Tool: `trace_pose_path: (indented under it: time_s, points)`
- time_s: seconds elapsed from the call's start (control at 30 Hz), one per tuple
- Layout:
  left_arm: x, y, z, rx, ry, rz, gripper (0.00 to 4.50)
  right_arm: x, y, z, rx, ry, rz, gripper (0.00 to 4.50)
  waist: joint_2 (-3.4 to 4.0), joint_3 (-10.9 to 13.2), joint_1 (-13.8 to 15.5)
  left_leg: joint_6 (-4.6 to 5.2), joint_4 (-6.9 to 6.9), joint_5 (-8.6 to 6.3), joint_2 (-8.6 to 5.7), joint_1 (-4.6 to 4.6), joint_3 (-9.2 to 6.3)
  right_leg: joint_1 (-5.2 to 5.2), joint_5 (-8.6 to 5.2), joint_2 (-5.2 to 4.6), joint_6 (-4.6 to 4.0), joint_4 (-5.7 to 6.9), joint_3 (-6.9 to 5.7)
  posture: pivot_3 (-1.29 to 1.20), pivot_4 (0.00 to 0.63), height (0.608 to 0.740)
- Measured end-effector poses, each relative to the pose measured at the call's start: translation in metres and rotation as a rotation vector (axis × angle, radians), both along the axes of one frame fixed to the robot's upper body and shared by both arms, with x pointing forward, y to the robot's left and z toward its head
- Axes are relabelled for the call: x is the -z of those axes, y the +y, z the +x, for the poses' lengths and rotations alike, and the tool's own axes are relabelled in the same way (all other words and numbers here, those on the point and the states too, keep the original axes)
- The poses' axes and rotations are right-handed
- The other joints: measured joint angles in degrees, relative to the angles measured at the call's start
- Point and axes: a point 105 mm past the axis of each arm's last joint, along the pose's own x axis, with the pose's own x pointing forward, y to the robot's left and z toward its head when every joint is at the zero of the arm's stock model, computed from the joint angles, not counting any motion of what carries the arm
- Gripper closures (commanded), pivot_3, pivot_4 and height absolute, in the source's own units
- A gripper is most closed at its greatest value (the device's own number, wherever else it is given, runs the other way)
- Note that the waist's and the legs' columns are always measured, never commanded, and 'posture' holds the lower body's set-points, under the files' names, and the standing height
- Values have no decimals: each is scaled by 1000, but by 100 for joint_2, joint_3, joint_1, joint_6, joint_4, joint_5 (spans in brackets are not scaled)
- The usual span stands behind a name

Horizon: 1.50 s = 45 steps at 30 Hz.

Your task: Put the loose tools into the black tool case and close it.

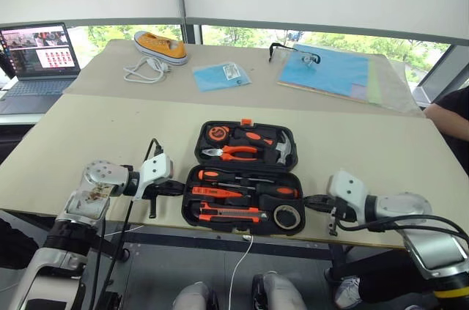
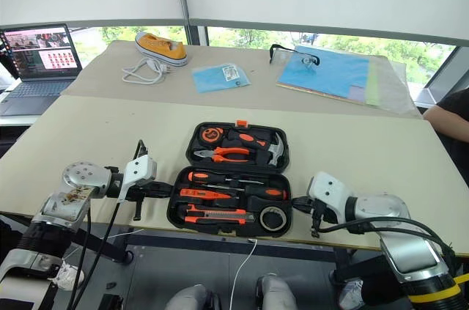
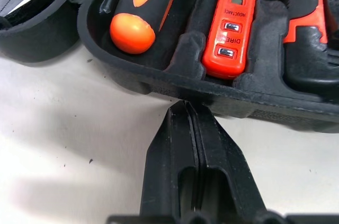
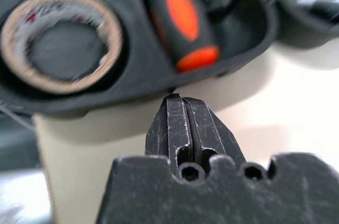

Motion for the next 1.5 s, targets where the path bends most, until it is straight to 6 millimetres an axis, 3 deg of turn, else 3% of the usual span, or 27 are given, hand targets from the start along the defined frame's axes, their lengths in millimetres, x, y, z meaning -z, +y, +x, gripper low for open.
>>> trace_pose_path:
  time_s: [0.1,0.2,0.27,0.37,0.5,0.67,0.7,0.73,0.77,1.1,1.13,1.5]
  points:
    - [-2,21,9,-117,13,-32,2863,-6,-19,5,95,32,8,2829,0,0,-24,-1,2,1,3,4,-1,1,0,1,0,3,3,0,150,718]
    - [-14,42,30,-324,89,-132,1824,-27,-26,26,204,47,119,1772,-10,5,-29,-2,6,2,6,2,-4,1,10,5,8,9,-1,0,150,718]
    - [-32,42,48,-418,143,-225,1093,-50,-19,49,259,37,241,1059,-18,10,-25,-1,10,10,6,-2,-4,0,23,11,8,9,-4,0,150,718]
    - [-61,23,68,-452,191,-339,79,-73,-6,73,301,51,359,36,-18,8,-5,1,10,14,2,-3,-5,5,25,16,3,8,-5,0,150,718]
    - [-71,-4,90,-536,300,-422,28,-71,2,99,403,150,412,7,-17,8,-9,9,8,12,-13,-17,0,2,49,24,-39,8,-7,0,150,718]
    - [-53,-27,99,-568,390,-369,28,-58,1,127,555,246,431,7,-16,8,-57,9,-3,12,-14,-37,6,-5,48,34,-35,3,-24,0,150,718]
    - [-47,-27,99,-579,395,-352,269,-54,-1,129,573,261,414,509,-16,8,-65,9,-12,12,-14,-38,6,-8,46,35,-34,-1,-25,0,150,718]
    - [-42,-26,100,-595,402,-343,536,-48,-2,130,587,274,400,595,-16,8,-70,8,-14,12,-12,-38,5,-9,46,37,-35,-2,-27,0,150,718]
    - [-41,-25,101,-603,394,-341,754,-46,-2,131,587,282,407,1032,-16,8,-77,8,-15,12,-11,-38,5,-9,45,37,-35,-1,-27,0,150,718]
    - [-43,-28,105,-592,378,-336,4270,-45,17,129,506,263,373,4431,-6,-3,-108,-16,0,25,-9,3,15,9,20,-4,7,15,-5,0,150,718]
    - [-42,-28,105,-596,382,-336,4484,-45,17,128,503,260,371,4500,1,-9,-100,-19,0,26,-7,11,15,14,20,-6,7,19,-4,0,150,718]
    - [-44,-24,105,-588,357,-363,4484,-49,21,133,517,228,375,4500,3,-11,-114,-25,0,30,-4,11,15,13,24,-6,2,19,-4,0,150,718]
